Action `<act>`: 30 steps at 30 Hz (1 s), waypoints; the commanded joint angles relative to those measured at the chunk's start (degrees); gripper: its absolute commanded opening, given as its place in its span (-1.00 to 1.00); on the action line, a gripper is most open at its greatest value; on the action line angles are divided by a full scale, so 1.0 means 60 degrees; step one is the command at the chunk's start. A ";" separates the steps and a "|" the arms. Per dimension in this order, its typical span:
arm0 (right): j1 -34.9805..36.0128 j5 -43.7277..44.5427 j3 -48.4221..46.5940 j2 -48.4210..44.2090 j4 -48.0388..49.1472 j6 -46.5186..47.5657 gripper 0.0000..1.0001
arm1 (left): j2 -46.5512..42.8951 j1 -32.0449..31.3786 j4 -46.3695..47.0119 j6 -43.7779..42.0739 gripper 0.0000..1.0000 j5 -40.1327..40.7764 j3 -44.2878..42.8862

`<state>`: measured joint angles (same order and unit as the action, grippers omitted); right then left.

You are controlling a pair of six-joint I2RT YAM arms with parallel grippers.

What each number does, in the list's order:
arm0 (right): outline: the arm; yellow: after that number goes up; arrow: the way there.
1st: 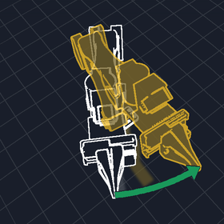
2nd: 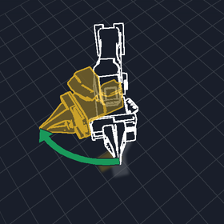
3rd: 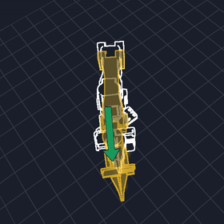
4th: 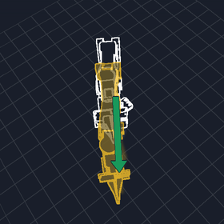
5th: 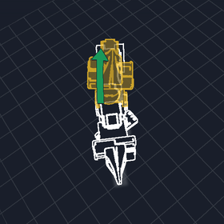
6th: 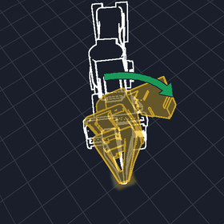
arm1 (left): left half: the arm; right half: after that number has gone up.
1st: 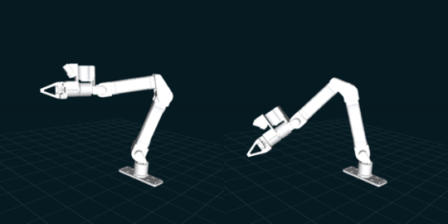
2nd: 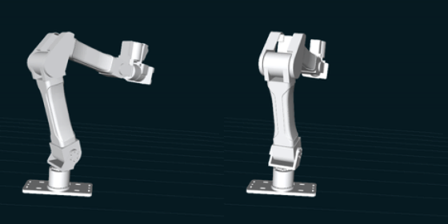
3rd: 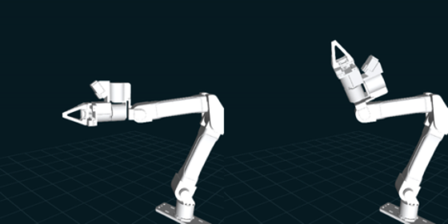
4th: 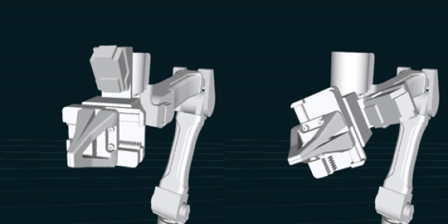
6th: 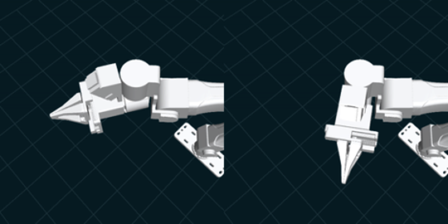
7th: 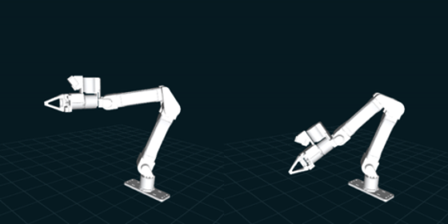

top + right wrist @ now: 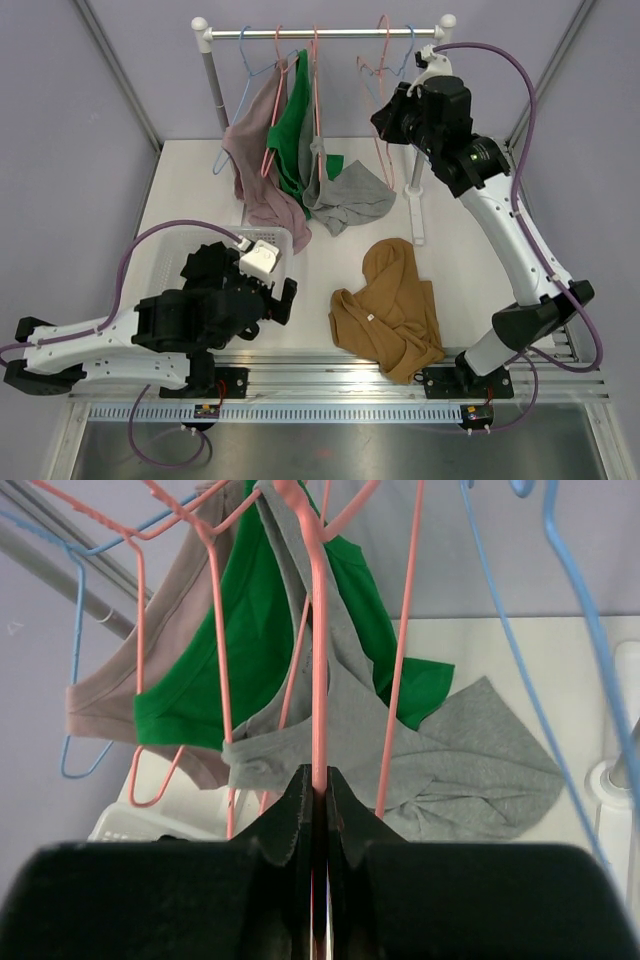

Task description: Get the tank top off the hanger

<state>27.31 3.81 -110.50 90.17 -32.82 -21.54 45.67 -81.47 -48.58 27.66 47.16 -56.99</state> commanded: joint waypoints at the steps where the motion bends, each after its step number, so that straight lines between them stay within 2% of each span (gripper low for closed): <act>1: -0.0288 -0.0049 -0.0656 0.0351 0.1233 0.0338 -1.00 | -0.0243 0.0000 0.0581 0.0078 0.98 0.0139 0.0153; 8: -0.0713 -0.0533 -0.1431 0.1566 0.1222 0.0265 -1.00 | -0.0434 -0.0001 0.0699 0.0399 0.98 0.0007 0.0402; 12: -0.0787 -0.0592 -0.1492 0.1715 0.1031 0.0236 -0.99 | -0.0361 -0.0015 0.0889 0.0517 0.98 -0.0139 0.0460; 13: -0.0802 -0.0592 -0.1346 0.1642 0.1147 0.0192 -0.86 | -0.0317 -0.0001 0.0962 0.0517 0.98 -0.0169 0.0461; 14: -0.0802 -0.0795 -0.1040 0.1453 0.1250 0.0163 -0.39 | -0.0215 0.0000 0.1122 0.0517 0.98 -0.0169 0.0475; 15: -0.0787 -0.0739 -0.0935 0.1350 0.1323 0.0148 -0.28 | -0.0113 -0.0015 0.1211 0.0488 0.98 -0.0198 0.0461; 18: -0.0802 -0.0709 -0.0890 0.1012 0.1193 0.0250 -0.07 | 0.0414 -0.0001 0.1722 0.0400 0.98 -0.0417 0.0329; 21: -0.0787 -0.0855 -0.0934 0.0442 0.0653 0.0382 0.23 | 0.1159 -0.0015 0.2410 0.0269 0.98 -0.0608 0.0183; 22: -0.0787 -0.0855 -0.0920 0.0266 0.0505 0.0425 0.45 | 0.1409 -0.0015 0.2616 0.0253 0.98 -0.0666 0.0168; 24: -0.0787 -0.0826 -0.0716 -0.0436 0.0053 0.0470 0.57 | 0.2081 0.0000 0.3347 0.0224 0.98 -0.0842 0.0124; 26: -0.0802 -0.0782 -0.0191 -0.1384 -0.0213 0.0645 0.93 | 0.2566 -0.0001 0.4238 0.0122 0.98 -0.1339 0.0095; 27: -0.0802 -0.0811 0.0045 -0.1739 -0.0431 0.0733 0.99 | 0.2903 0.0000 0.4519 0.0121 0.98 -0.1471 0.0051; 30: -0.0787 -0.0768 0.1187 -0.3335 -0.0754 0.0982 0.99 | 0.4308 0.0000 0.5385 0.0019 0.98 -0.2218 -0.0387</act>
<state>22.72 -0.73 -107.44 79.59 -34.33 -18.04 67.31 -81.47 -27.05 28.34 38.35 -55.88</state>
